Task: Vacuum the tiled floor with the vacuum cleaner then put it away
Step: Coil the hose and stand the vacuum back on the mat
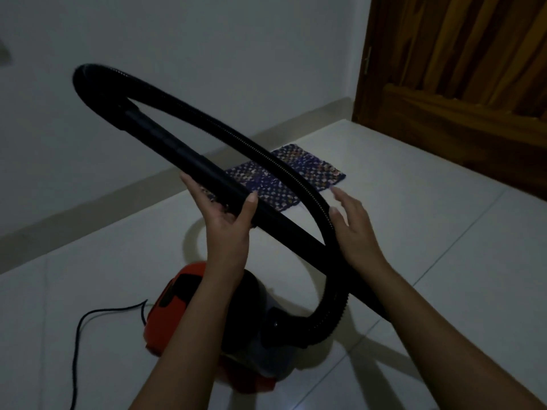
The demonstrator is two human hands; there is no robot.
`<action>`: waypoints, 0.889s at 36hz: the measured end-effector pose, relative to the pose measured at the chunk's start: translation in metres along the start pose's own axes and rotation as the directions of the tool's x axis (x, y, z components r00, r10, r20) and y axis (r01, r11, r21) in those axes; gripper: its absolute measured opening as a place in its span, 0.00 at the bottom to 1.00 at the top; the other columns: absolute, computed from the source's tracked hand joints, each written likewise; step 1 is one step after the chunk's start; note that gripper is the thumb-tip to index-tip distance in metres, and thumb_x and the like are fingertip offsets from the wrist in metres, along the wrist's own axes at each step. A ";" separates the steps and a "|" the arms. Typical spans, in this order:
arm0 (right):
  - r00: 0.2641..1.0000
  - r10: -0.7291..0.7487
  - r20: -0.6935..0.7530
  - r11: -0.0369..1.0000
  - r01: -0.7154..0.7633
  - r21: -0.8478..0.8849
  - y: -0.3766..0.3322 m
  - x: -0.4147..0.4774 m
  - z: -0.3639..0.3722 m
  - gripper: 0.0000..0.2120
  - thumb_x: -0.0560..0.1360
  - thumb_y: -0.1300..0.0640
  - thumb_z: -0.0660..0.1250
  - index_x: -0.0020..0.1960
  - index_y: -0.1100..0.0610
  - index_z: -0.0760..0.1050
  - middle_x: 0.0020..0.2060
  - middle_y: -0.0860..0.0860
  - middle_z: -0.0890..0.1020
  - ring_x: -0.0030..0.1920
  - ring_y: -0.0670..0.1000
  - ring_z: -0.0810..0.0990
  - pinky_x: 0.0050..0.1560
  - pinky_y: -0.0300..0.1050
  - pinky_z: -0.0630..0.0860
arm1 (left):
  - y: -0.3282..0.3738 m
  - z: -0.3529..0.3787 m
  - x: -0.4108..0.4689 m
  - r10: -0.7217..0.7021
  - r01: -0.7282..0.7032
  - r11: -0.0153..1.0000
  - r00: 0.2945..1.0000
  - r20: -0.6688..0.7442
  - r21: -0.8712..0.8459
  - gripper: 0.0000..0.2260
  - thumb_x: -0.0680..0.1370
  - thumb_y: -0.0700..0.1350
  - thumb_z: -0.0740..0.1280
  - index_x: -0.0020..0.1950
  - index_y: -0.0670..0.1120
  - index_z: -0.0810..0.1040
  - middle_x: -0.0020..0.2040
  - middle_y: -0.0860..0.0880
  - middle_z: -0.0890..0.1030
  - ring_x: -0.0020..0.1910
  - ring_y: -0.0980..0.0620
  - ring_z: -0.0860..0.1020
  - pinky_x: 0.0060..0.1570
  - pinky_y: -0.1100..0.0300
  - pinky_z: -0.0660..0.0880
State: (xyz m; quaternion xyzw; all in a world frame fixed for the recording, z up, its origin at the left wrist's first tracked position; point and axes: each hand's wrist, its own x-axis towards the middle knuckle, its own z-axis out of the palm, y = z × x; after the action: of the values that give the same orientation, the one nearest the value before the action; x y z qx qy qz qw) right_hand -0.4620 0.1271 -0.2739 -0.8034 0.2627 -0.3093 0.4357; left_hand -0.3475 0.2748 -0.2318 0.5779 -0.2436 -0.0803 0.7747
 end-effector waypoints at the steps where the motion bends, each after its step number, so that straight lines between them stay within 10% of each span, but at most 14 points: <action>1: 0.987 0.151 0.055 0.988 -0.151 -0.005 0.004 0.008 0.001 0.23 0.82 0.52 0.56 0.76 0.51 0.58 0.72 0.54 0.65 0.72 0.52 0.62 0.69 0.41 0.58 | 0.001 -0.001 -0.002 0.008 -0.008 1.000 1.000 0.005 -0.004 0.46 0.73 0.41 0.70 0.72 0.67 0.38 0.74 0.42 0.62 0.66 0.48 0.73 0.63 0.48 0.74; 4: 0.845 0.445 0.296 0.875 -0.480 0.057 0.007 0.020 0.004 0.32 0.80 0.45 0.59 0.78 0.48 0.49 0.75 0.55 0.62 0.71 0.56 0.66 0.68 0.50 0.67 | 0.004 -0.006 -0.011 0.019 -0.020 1.000 0.998 0.056 0.013 0.47 0.75 0.35 0.67 0.73 0.64 0.36 0.70 0.43 0.68 0.62 0.51 0.76 0.61 0.50 0.75; 8: 0.896 0.336 0.290 0.904 -0.393 0.169 0.000 0.018 0.007 0.22 0.81 0.52 0.59 0.74 0.50 0.60 0.54 0.55 0.78 0.43 0.50 0.79 0.33 0.33 0.75 | 0.003 -0.006 -0.013 0.022 -0.025 0.999 0.997 0.077 0.042 0.48 0.73 0.31 0.67 0.74 0.61 0.36 0.70 0.40 0.68 0.62 0.45 0.76 0.60 0.54 0.76; 15: 0.951 0.045 0.304 0.960 -0.125 0.250 -0.011 -0.001 -0.023 0.32 0.74 0.36 0.62 0.74 0.37 0.54 0.71 0.40 0.67 0.70 0.44 0.67 0.70 0.49 0.66 | 0.012 0.026 -0.005 0.127 -0.127 0.992 0.984 0.128 -0.006 0.48 0.73 0.31 0.68 0.74 0.61 0.36 0.74 0.43 0.63 0.60 0.55 0.75 0.53 0.68 0.76; 21: 0.928 -0.069 0.366 0.983 0.000 0.184 -0.030 -0.012 -0.038 0.43 0.64 0.40 0.74 0.68 0.26 0.50 0.66 0.27 0.65 0.66 0.31 0.67 0.60 0.27 0.69 | 0.017 0.042 0.001 0.178 -0.170 0.984 0.966 0.186 -0.057 0.47 0.73 0.33 0.69 0.70 0.66 0.39 0.75 0.41 0.60 0.66 0.47 0.72 0.57 0.67 0.75; 26: 0.957 -0.066 0.282 0.986 0.020 0.164 -0.028 -0.012 -0.032 0.46 0.64 0.38 0.75 0.72 0.30 0.49 0.71 0.36 0.64 0.70 0.40 0.66 0.68 0.47 0.68 | 0.011 0.041 0.004 0.164 -0.158 0.986 0.970 0.179 -0.047 0.47 0.73 0.31 0.68 0.71 0.64 0.38 0.74 0.42 0.62 0.62 0.54 0.74 0.56 0.68 0.74; 32: 0.954 -0.104 0.280 0.992 0.120 -0.039 -0.019 -0.003 -0.031 0.51 0.66 0.39 0.74 0.76 0.36 0.42 0.75 0.40 0.58 0.73 0.46 0.64 0.69 0.57 0.68 | -0.003 0.035 -0.002 0.152 -0.156 0.987 0.984 0.097 0.028 0.48 0.73 0.36 0.70 0.70 0.67 0.37 0.76 0.41 0.58 0.70 0.38 0.67 0.66 0.47 0.70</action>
State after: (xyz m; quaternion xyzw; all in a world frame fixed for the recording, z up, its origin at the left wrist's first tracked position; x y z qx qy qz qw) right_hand -0.4839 0.1222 -0.2447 -0.8642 0.1615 -0.2105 0.4274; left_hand -0.3657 0.2447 -0.2274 0.5666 -0.3253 -0.0431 0.7559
